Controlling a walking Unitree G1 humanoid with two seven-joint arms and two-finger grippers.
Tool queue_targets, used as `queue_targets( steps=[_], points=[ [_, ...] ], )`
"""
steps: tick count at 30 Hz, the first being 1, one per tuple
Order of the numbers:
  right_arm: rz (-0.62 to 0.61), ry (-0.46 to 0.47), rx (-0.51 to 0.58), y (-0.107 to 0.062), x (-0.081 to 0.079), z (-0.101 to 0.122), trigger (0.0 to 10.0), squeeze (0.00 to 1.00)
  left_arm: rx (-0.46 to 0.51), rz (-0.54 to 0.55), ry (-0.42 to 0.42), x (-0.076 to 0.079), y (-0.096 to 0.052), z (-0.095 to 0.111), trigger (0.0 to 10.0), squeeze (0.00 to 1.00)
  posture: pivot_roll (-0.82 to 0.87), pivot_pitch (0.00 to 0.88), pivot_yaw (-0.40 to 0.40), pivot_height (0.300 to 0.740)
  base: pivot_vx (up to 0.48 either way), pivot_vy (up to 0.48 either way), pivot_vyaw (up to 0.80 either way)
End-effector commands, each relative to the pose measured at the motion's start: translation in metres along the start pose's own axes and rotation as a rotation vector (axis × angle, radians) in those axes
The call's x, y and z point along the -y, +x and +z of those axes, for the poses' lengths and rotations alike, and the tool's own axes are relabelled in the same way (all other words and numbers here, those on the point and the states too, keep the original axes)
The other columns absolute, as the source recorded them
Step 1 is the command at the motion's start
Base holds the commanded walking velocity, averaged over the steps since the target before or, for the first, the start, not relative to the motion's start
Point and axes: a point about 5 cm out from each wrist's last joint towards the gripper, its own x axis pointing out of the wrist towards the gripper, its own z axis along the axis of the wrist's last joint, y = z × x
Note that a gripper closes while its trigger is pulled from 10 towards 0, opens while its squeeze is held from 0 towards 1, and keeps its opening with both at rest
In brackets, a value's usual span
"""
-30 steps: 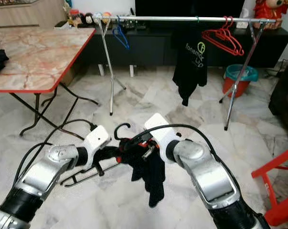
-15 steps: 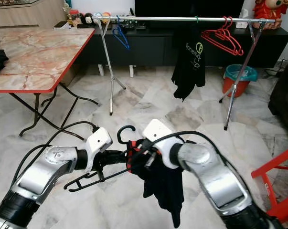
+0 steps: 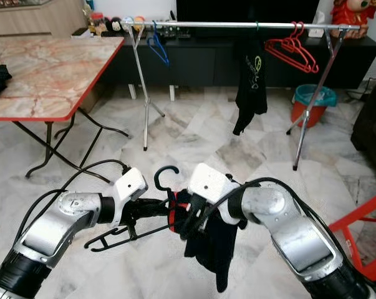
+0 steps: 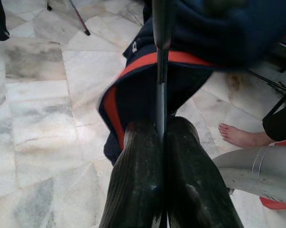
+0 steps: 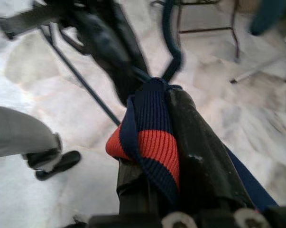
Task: Hang hanger
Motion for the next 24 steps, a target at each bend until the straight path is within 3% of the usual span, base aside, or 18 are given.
queue_targets(
  steps=[1,9,16,21,24],
  points=[
    [0.157,-0.047,0.122,0.001,-0.02,0.018,10.0,0.0,0.041,0.014,0.018,-0.001,-0.001,0.009,10.0,0.0,-0.06,0.0,0.045,0.74,0.0,0.0,0.0],
    [0.298,-0.036,0.229,-0.003,-0.038,0.025,10.0,0.0,0.101,0.117,0.011,-0.013,0.0,0.018,10.0,0.0,-0.06,0.0,0.044,0.74,0.0,0.0,0.0],
    [0.197,-0.004,0.171,-0.004,-0.027,0.007,10.0,0.0,0.113,0.126,0.016,-0.013,0.001,0.02,10.0,0.0,-0.06,0.0,0.043,0.74,0.0,0.0,0.0],
    [0.118,0.067,0.125,-0.005,-0.023,-0.007,10.0,0.0,0.123,0.221,0.023,-0.022,0.001,0.02,10.0,0.0,-0.06,0.0,0.041,0.74,0.0,0.0,0.0],
    [0.096,0.09,0.13,-0.004,-0.023,-0.011,10.0,0.0,0.136,0.184,0.013,-0.019,0.003,0.022,10.0,0.0,-0.06,0.0,0.041,0.74,0.0,0.0,0.0]
  ],
)
